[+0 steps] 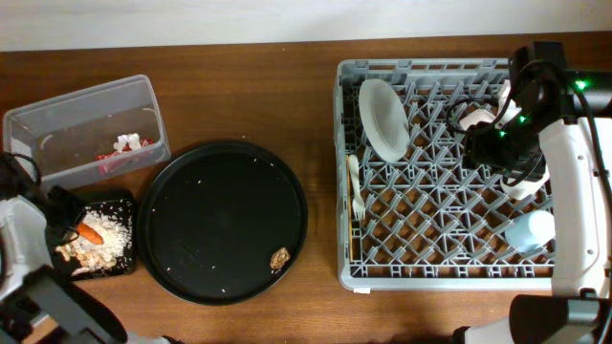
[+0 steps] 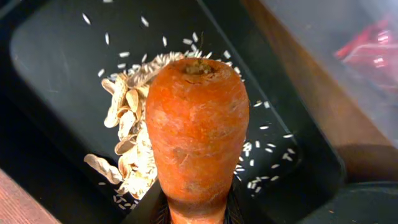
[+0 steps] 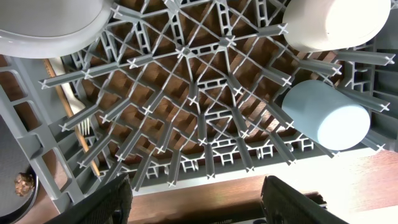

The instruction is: Sort waste into correct bins and load items into the dishwasher rack

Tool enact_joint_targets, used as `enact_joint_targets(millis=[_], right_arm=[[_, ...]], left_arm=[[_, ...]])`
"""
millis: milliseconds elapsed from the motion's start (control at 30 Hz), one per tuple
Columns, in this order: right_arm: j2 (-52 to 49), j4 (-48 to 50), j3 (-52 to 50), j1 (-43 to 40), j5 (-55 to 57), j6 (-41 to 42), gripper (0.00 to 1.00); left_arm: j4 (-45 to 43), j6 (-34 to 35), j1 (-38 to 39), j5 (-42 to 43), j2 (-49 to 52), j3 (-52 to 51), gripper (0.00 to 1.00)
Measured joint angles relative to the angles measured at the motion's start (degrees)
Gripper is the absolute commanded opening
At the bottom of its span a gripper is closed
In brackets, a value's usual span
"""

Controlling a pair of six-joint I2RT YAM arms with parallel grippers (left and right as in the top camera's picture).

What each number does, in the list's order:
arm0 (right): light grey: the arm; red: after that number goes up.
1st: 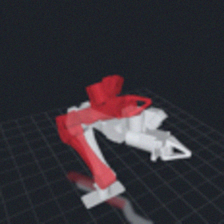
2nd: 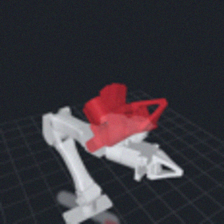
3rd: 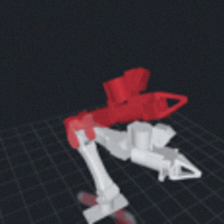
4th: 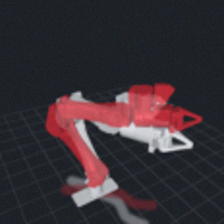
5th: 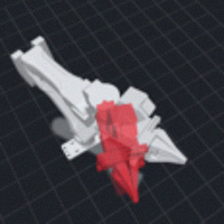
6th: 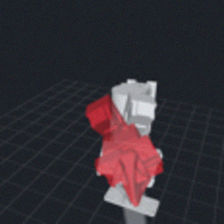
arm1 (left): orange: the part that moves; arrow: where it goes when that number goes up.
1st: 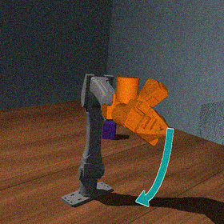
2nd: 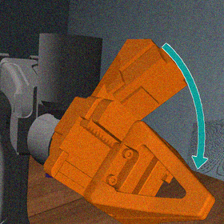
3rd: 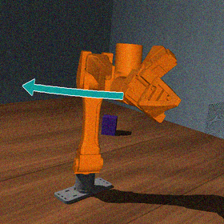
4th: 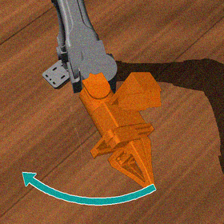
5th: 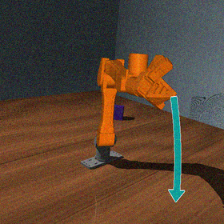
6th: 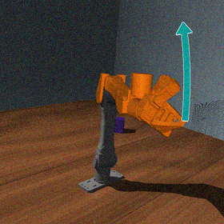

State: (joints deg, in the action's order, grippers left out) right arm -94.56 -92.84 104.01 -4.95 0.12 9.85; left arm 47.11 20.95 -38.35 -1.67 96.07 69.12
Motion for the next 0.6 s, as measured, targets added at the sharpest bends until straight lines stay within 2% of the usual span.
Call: enact_joint_targets(millis=[67,133,233,433,600], right_arm=[[0.0,0.0,0.0,0.0,0.0,0.0,0.70],[0.0,0.0,0.0,0.0,0.0,0.0,0.70],[0.0,0.0,0.0,0.0,0.0,0.0,0.70],[0.0,0.0,0.0,0.0,0.0,0.0,0.70],[0.0,0.0,0.0,0.0,0.0,0.0,0.70]], left_arm=[[0.1,0.1,0.0,-0.4,2.7,0.0,0.02],[0.2,0.1,0.0,-0.8,4.4,0.0,0.24],[0.7,0.4,0.0,-1.6,6.0,0.0,0.26],[1.3,0.8,0.0,-1.8,7.9,0.0,0.42],[1.5,1.0,0.0,-1.5,7.9,0.0,0.44]])
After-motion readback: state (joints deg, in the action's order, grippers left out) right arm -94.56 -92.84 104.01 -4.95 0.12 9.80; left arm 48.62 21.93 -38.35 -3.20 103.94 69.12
